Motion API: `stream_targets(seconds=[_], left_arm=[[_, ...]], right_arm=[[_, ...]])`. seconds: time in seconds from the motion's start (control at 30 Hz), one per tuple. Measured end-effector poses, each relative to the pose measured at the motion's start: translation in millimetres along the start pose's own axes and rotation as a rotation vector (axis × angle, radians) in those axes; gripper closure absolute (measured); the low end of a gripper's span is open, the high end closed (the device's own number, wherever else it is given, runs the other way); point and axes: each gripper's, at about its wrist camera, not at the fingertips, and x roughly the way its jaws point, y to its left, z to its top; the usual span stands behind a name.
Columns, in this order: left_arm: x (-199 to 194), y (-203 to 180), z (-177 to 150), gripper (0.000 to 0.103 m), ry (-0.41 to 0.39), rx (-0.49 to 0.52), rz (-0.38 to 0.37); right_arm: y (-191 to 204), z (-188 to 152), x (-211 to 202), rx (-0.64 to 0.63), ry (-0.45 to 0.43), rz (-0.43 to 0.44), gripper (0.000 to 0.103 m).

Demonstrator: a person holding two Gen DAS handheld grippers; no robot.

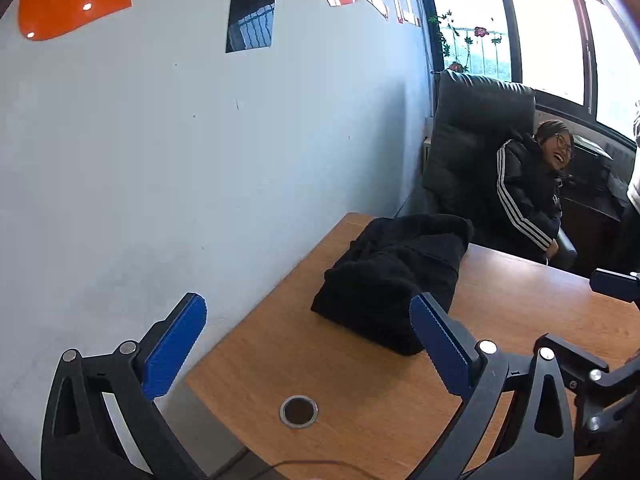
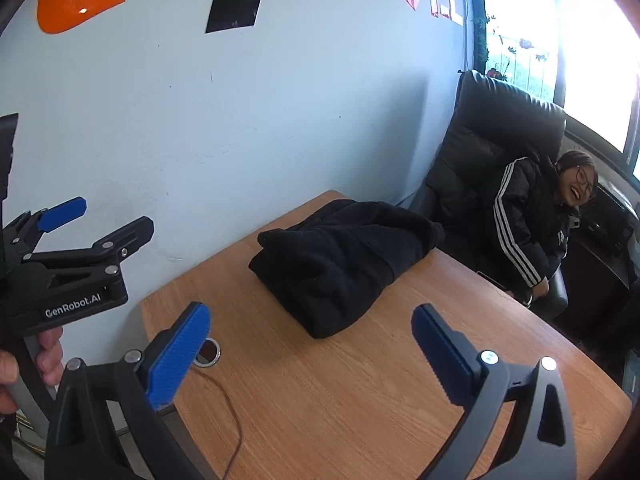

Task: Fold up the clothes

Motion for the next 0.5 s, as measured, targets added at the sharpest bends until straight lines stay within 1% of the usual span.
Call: stream_targets(seconds=[0.03, 0.13, 0.2, 0.27, 0.37, 0.43, 0.5], left_arm=[[-6.6, -1.2, -2.2, 0.000, 0.006, -0.003, 0.008], [-9.1, 1.9, -6.5, 0.000, 0.067, -0.043, -0.052], [-8.6, 5.0, -7.9, 0.000, 0.096, -0.060, -0.070], [-9.3, 12.1, -7.8, 0.000, 0.107, -0.088, -0.054], [-4.0, 26.2, -6.2, 0.000, 0.133, -0.163, -0.046], [-4.6, 32.8, -3.5, 0.000, 0.122, -0.173, -0.044], [-3.3, 37.5, 1.8, 0.000, 0.101, -0.156, -0.038]], right_arm=[[3.8, -1.6, 0.4, -0.007, 0.010, -0.007, 0.000], [18.8, -5.1, -10.6, -0.020, 0.019, -0.052, 0.000], [27.4, -6.4, -19.6, -0.018, 0.016, -0.074, 0.000], [32.7, -6.1, -28.6, -0.010, 0.002, -0.103, 0.000], [38.3, -1.6, -38.1, -0.011, -0.018, -0.137, 0.000], [41.1, 2.8, -39.0, -0.017, -0.026, -0.137, 0.000], [44.5, 8.1, -37.1, -0.025, -0.025, -0.133, 0.000]])
